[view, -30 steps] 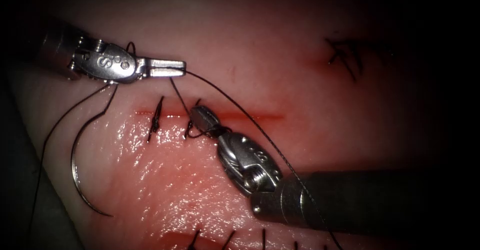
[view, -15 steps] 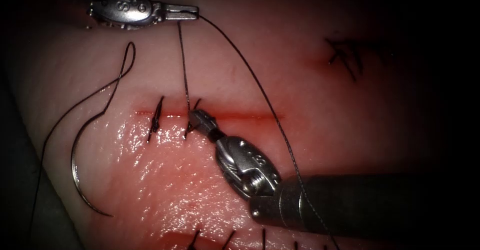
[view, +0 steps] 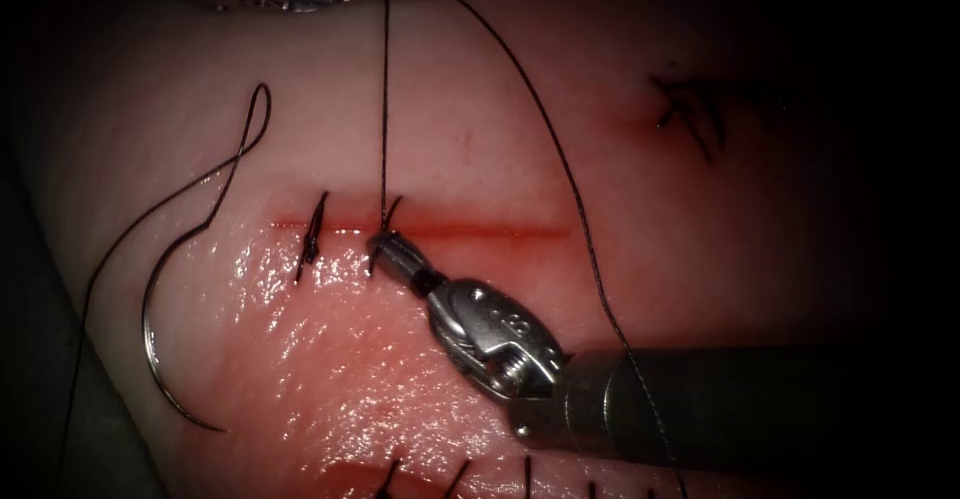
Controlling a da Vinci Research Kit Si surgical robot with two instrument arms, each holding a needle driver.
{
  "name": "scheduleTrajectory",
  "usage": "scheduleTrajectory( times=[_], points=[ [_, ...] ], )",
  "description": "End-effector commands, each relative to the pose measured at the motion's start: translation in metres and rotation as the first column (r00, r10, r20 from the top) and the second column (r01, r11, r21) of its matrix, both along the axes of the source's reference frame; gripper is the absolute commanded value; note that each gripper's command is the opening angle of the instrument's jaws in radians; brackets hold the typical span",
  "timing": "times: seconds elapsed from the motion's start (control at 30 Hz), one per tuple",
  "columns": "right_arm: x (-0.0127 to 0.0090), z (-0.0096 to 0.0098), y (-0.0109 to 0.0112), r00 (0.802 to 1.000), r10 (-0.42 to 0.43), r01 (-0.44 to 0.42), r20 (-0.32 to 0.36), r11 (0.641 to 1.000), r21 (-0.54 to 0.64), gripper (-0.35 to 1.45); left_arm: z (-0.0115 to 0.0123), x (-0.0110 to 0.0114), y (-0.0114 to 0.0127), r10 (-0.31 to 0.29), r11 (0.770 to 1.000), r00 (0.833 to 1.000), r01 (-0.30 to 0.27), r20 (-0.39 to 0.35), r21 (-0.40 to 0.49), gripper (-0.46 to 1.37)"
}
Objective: Wound Closure
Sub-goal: Pull the right gripper down and the left gripper up to tighten the suture
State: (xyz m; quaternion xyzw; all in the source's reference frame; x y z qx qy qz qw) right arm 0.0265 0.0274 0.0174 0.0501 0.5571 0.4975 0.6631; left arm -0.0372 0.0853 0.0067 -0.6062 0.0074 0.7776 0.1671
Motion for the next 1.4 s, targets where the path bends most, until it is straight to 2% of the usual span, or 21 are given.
scheduleTrajectory(
  times=[0.03,0.23,0.3,0.67,1.0,1.17,1.4],
  points=[
    [-0.0002,0.0002,0.0001,1.0,-0.021,0.02,-0.004,1.0,-0.019,-0.35,0.0002,0.0,0.0001,0.009,1.0,1.0,-0.009,0.002,0.001,-0.35],
    [0.0,0.0005,0.0,0.991,-0.119,0.114,-0.057,0.991,-0.077,-0.35,0.0012,-0.0002,0.0013,0.005,1.0,1.0,-0.005,-0.001,0.001,-0.35],
    [0.0001,0.0005,0.0,0.989,-0.127,0.119,-0.079,0.988,-0.101,-0.35,0.0015,-0.0004,0.0019,0.004,1.0,1.0,-0.004,-0.003,-0.004,-0.35],
    [0.0002,0.0004,-0.0004,0.98,-0.172,0.157,-0.097,0.977,-0.142,-0.35,0.0031,-0.0019,0.004,-0.005,0.999,1.0,0.004,-0.02,-0.032,-0.35],
    [0.0004,0.0008,-0.0015,0.965,-0.256,0.245,-0.063,0.958,-0.149,-0.35,0.005,-0.0028,0.0063,-0.028,0.995,0.999,0.025,-0.028,-0.096,-0.35],
    [0.0005,0.001,-0.0023,0.953,-0.304,0.297,-0.02,0.942,-0.157,-0.35,0.0061,-0.0029,0.0069,-0.031,0.994,0.999,0.027,-0.034,-0.109,-0.35],
    [0.0008,0.0008,-0.0031,0.913,-0.406,0.406,0.047,0.888,-0.214,-0.35,0.0078,-0.0028,0.0081,-0.043,0.992,0.998,0.036,-0.052,-0.118,-0.35]
  ],
)
